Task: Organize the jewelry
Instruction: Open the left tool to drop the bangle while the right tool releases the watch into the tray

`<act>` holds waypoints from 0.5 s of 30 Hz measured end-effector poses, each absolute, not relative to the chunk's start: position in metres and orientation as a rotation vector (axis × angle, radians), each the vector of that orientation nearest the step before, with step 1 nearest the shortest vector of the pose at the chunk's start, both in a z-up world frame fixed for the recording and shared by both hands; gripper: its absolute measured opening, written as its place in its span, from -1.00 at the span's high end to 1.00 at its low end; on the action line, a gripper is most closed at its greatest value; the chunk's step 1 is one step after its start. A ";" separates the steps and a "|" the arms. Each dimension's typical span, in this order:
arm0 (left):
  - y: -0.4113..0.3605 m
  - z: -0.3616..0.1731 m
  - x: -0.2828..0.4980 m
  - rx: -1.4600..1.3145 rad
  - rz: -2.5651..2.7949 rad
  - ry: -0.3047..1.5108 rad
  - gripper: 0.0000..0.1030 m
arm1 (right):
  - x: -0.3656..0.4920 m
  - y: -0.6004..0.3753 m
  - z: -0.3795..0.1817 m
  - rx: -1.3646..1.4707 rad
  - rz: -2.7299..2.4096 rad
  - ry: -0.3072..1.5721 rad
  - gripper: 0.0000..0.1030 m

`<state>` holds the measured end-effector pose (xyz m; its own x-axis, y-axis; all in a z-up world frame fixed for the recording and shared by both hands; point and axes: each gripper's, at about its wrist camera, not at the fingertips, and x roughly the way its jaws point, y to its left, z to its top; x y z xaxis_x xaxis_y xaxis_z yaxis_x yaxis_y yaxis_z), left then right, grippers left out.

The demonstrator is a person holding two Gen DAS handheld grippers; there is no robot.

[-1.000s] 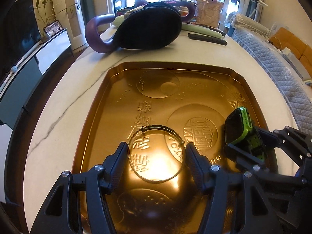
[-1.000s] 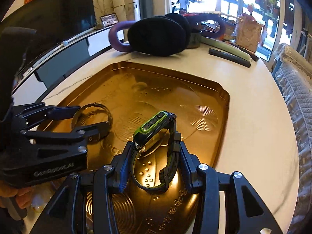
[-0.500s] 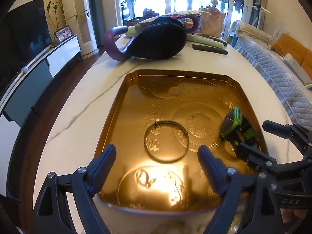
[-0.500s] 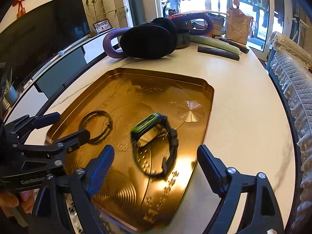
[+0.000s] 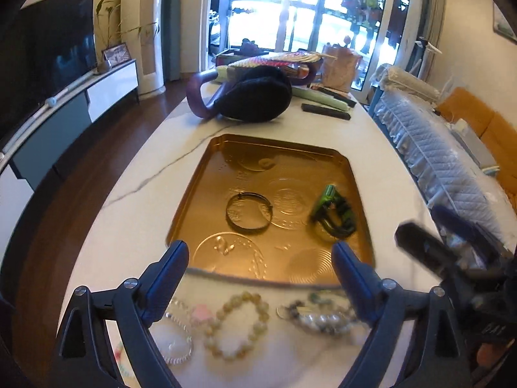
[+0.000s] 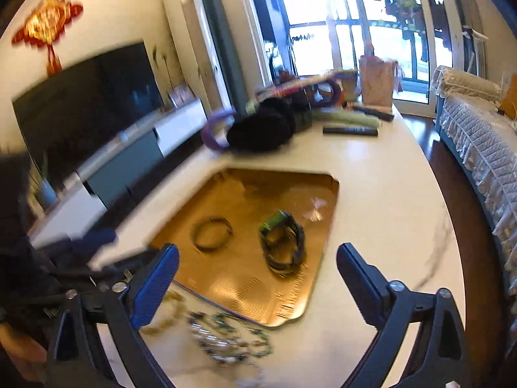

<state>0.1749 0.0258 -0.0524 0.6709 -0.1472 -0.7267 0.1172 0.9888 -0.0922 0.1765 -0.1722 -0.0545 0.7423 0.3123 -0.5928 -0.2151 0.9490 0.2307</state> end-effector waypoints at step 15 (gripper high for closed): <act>0.038 -0.036 0.088 0.070 -0.177 0.689 -0.79 | 0.106 -0.169 -0.047 0.043 0.308 0.659 -0.89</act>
<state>0.0882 0.0382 -0.0364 0.7574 -0.1395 -0.6379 0.1857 0.9826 0.0055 0.1058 -0.1685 -0.0468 0.7468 0.2949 -0.5961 -0.2676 0.9538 0.1366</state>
